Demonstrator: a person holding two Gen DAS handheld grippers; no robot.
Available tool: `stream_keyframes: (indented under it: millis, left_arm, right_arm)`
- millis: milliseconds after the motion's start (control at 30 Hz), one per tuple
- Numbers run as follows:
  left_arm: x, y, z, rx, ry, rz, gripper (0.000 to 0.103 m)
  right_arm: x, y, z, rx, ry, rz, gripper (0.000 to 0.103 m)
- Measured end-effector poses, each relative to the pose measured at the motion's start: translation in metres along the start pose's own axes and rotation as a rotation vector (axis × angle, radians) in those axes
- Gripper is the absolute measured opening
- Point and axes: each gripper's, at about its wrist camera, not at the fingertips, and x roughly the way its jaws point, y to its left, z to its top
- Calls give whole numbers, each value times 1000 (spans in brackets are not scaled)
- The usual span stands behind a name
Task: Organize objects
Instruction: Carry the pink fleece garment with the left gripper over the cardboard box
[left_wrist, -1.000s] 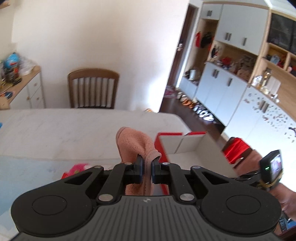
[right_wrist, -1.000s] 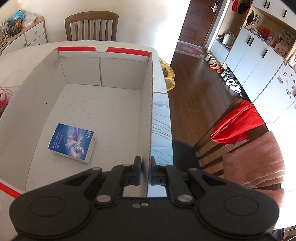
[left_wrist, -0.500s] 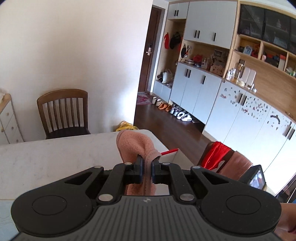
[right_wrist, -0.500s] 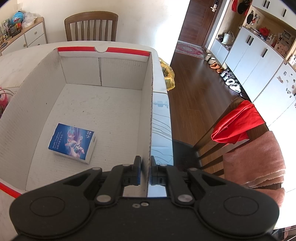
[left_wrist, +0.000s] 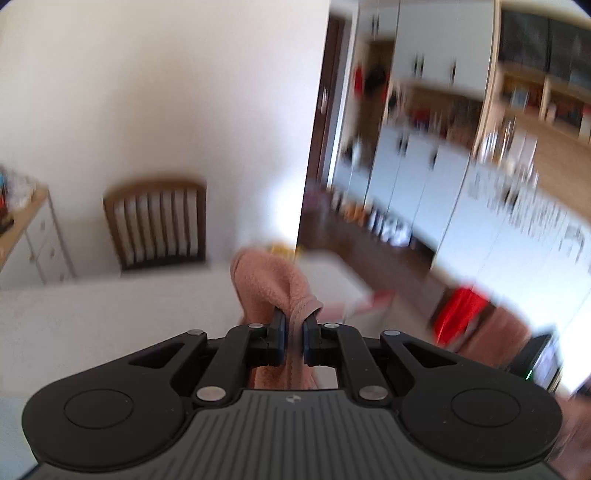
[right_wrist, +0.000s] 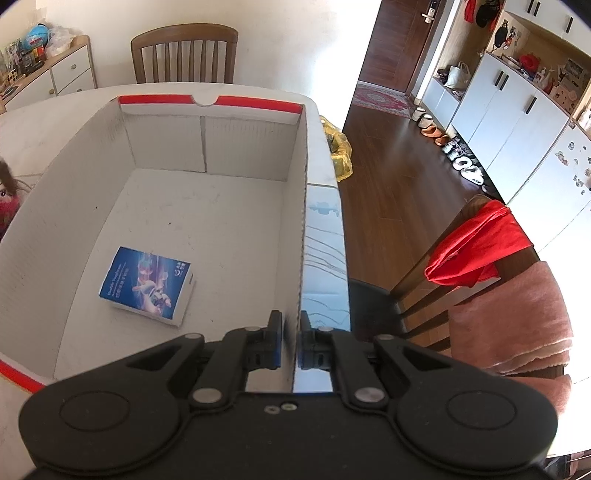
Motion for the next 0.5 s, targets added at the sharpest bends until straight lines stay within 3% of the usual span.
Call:
stream_keyframes:
  millis: [100,233,333,500]
  left_arm:
    - [27,10,-26,-44,90,31,8]
    - [24,33,-30,-121,69,64,8]
    - [10,35,-26,-112,48,58,8]
    - [-18,33,5,-93,-47,-3,8]
  right_arm:
    - [0,3,-1,-8,-2,3,7]
    - [-1,4,-1,-9,-3,5,7]
    - [-1,5,-1,-10,-2,4,6]
    - [-1,5,-1,-11,-2,4,6]
